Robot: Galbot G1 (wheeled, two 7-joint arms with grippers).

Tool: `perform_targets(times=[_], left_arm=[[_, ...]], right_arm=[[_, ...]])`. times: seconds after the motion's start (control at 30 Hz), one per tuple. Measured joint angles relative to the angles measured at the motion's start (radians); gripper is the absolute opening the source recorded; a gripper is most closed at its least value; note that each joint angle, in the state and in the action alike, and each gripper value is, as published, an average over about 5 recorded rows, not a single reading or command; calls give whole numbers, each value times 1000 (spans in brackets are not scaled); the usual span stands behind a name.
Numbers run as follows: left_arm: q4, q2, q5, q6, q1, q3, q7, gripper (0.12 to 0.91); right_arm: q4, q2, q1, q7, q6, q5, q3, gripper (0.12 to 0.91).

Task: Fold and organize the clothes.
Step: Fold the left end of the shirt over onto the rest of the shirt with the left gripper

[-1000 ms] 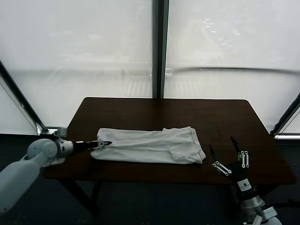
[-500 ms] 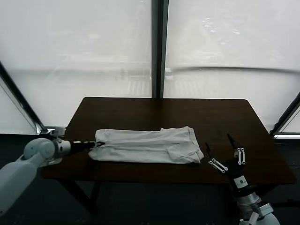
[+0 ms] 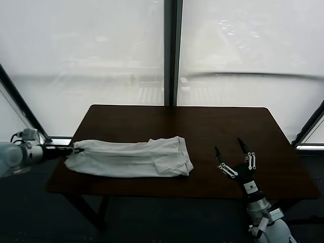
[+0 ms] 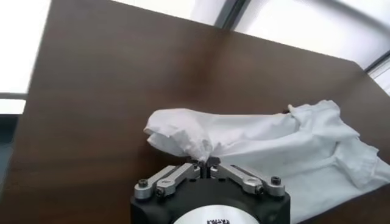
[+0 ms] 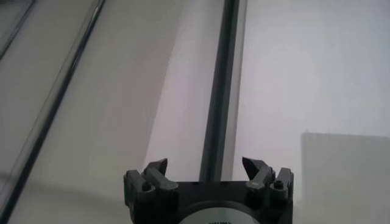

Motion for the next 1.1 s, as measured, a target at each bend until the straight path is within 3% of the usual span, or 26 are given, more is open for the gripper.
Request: perform_targets(times=[0.27, 0.43, 0.53, 0.7, 1.1], left_arm=[[-85, -147, -3, 0, -63, 38, -96, 192], [-94, -256, 7, -1, -103, 68, -133, 192], [-93, -311, 9, -1, -120, 80, -145, 192], [-114, -415, 11, -1, -130, 101, -153, 192], [-133, -523, 78, -1, -87, 96, -144, 192]], right_arm=[[10, 14, -6, 2, -4, -1, 9, 907], [26, 27, -30, 2, -5, -12, 28, 907], [34, 42, -49, 3, -6, -22, 40, 907], [15, 170, -91, 18, -50, -108, 91, 907], [32, 175, -121, 19, -52, -117, 120, 907]])
